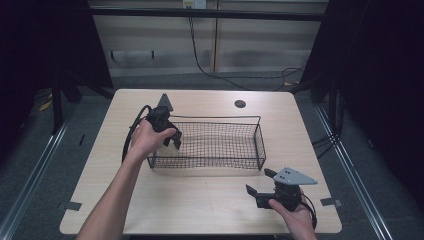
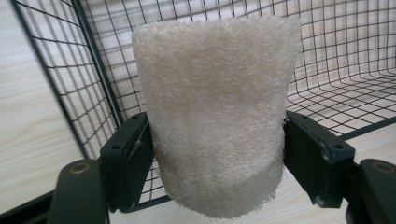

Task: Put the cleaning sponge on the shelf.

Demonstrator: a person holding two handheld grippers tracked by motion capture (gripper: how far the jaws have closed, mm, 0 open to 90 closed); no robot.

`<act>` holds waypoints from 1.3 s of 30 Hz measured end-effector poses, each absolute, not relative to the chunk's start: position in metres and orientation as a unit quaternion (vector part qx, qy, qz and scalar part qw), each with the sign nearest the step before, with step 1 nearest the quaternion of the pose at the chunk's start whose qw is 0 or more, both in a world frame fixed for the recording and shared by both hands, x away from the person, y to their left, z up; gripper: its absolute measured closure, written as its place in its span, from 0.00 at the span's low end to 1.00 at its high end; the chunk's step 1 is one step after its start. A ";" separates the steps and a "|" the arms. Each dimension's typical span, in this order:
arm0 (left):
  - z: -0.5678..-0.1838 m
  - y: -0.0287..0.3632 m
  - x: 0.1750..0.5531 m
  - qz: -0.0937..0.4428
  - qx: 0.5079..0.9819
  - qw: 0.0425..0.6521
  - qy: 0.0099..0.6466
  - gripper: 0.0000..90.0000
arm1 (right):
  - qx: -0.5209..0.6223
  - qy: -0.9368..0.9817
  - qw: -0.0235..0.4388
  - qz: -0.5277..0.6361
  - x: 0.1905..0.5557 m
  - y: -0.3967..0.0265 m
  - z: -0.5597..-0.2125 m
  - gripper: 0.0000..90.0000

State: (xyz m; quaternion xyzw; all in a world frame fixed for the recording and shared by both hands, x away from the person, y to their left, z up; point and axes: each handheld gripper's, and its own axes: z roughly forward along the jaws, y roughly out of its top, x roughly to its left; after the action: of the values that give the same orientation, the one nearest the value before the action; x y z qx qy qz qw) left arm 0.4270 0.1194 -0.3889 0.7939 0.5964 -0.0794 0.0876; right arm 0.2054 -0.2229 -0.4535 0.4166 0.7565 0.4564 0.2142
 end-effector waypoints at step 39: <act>-0.422 0.121 0.428 -0.076 0.782 0.073 0.615 0.31 | 0.410 0.761 0.210 0.458 0.205 -0.221 -0.453 0.17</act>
State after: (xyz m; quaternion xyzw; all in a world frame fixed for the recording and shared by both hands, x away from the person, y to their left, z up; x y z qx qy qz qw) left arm 0.4285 0.1206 -0.4221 0.7818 0.6146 -0.0760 0.0732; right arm 0.2046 -0.2208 -0.4534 0.4095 0.7607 0.4577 0.2103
